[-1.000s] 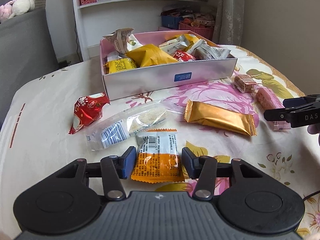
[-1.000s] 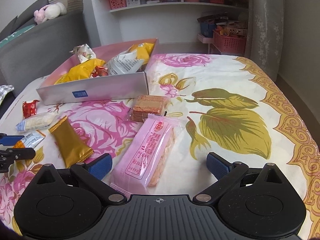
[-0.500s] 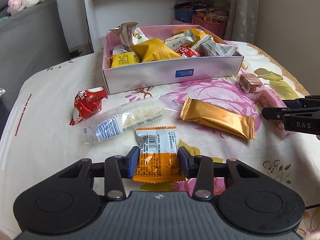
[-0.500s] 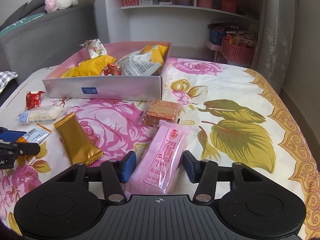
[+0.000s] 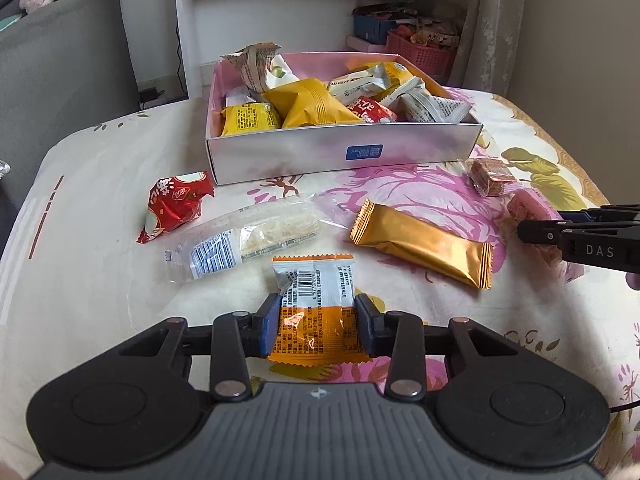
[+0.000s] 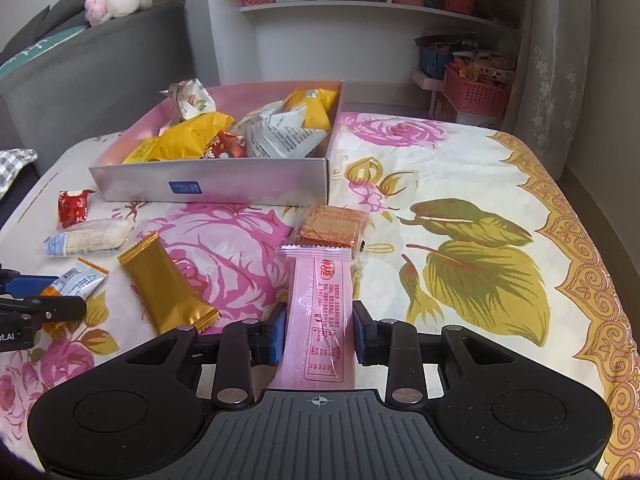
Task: Organize snacks
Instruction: 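Carry the orange packet with the left gripper while the right carries the pink bar over the box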
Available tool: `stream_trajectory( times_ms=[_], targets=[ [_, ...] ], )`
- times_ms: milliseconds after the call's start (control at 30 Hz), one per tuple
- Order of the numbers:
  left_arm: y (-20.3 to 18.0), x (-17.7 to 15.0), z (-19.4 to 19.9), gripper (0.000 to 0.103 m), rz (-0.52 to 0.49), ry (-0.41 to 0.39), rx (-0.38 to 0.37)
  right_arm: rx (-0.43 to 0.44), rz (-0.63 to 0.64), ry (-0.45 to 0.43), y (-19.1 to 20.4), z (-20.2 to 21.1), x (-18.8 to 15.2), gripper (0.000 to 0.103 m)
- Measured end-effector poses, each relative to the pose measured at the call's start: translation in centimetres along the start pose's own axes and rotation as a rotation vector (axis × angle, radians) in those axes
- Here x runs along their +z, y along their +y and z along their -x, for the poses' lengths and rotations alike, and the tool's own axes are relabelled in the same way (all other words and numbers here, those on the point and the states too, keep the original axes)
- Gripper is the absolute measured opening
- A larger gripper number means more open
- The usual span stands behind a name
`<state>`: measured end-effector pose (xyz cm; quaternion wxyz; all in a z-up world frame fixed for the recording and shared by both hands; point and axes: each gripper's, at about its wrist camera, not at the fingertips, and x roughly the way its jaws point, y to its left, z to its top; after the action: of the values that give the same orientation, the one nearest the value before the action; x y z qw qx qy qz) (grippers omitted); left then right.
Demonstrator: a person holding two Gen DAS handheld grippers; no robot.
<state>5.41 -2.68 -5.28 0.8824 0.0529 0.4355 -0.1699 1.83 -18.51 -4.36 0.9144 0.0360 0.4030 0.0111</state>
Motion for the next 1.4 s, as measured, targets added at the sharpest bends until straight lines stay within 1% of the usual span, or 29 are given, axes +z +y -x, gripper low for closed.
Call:
stream_trajectory(
  times_ms=[133,500,700,867,1100,1233,1400],
  targets=[
    [-0.1,0.2,0.4,0.036,0.001,-0.010,0.003,0.033,-0.033,-0.018,-0.2,0.8,0.6,0.031],
    [-0.1,1.8,1.6,0.036,0.036,-0.047,-0.024,0.072,-0.091,-0.044,0.0,1.7,2.4,0.031],
    [0.0,3.3,2.3,0.036,0.064,-0.087,-0.034,0.107,-0.129,-0.075,0.5,2.2,4.2,0.031],
    [0.8,4.8,2.7,0.036,0.117,-0.130,-0.036,0.133,-0.159,-0.100,1.3,2.1,5.9,0.031],
    [1.9,7.0,2.6,0.036,0.200,-0.187,-0.036,0.170,-0.225,-0.118,2.4,1.2,8.4,0.031],
    [2.8,8.1,1.4,0.036,0.204,-0.213,-0.017,0.196,-0.252,-0.110,2.9,-0.1,9.8,0.031],
    [3.8,9.6,-0.8,0.036,0.188,-0.222,0.022,0.232,-0.261,-0.100,3.3,-2.3,11.5,0.031]
  ],
)
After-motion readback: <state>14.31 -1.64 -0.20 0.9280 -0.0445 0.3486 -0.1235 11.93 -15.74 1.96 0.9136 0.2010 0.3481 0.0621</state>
